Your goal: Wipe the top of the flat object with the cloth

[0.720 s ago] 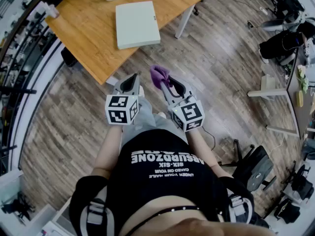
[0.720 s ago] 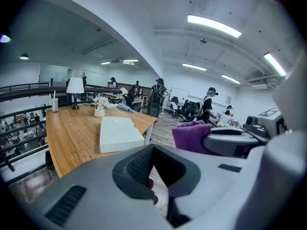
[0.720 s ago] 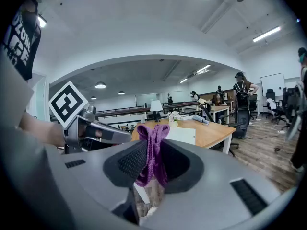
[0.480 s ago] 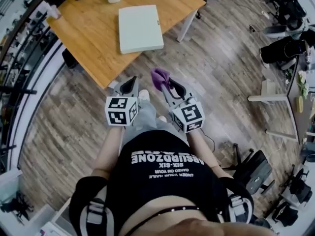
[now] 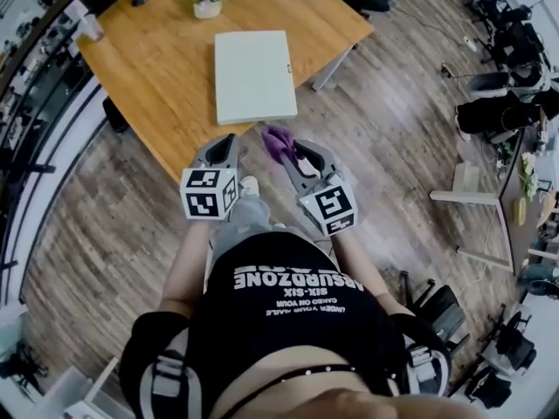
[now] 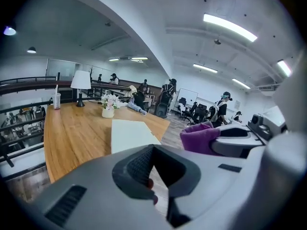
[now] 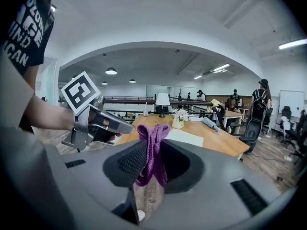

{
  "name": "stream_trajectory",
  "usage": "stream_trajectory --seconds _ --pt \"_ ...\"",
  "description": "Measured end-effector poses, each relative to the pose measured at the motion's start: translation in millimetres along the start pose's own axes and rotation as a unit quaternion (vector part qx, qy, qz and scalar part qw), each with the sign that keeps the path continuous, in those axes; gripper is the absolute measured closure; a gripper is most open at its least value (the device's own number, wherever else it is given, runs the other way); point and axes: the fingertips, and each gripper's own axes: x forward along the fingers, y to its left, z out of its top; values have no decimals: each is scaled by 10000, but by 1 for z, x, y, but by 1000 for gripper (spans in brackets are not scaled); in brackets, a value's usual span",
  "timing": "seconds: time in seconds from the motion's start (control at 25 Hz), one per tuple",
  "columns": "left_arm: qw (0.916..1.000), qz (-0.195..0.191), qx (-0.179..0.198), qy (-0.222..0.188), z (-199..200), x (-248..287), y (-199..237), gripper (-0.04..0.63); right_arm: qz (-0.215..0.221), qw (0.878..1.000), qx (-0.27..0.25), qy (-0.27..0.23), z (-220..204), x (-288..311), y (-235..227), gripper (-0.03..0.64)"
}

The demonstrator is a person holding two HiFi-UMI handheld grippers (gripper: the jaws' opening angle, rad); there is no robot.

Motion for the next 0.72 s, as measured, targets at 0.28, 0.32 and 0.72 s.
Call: stream_trajectory --seconds 0.28,0.32,0.72 --pt "9995 151 -283 -11 22 31 60 590 449 9950 -823 353 8 73 0 508" --pt "9994 161 -291 11 24 34 67 589 480 9942 -880 398 9 82 -1 508" --pt "9993 58 -301 228 35 60 123 591 318 9921 -1032 633 19 152 -15 506"
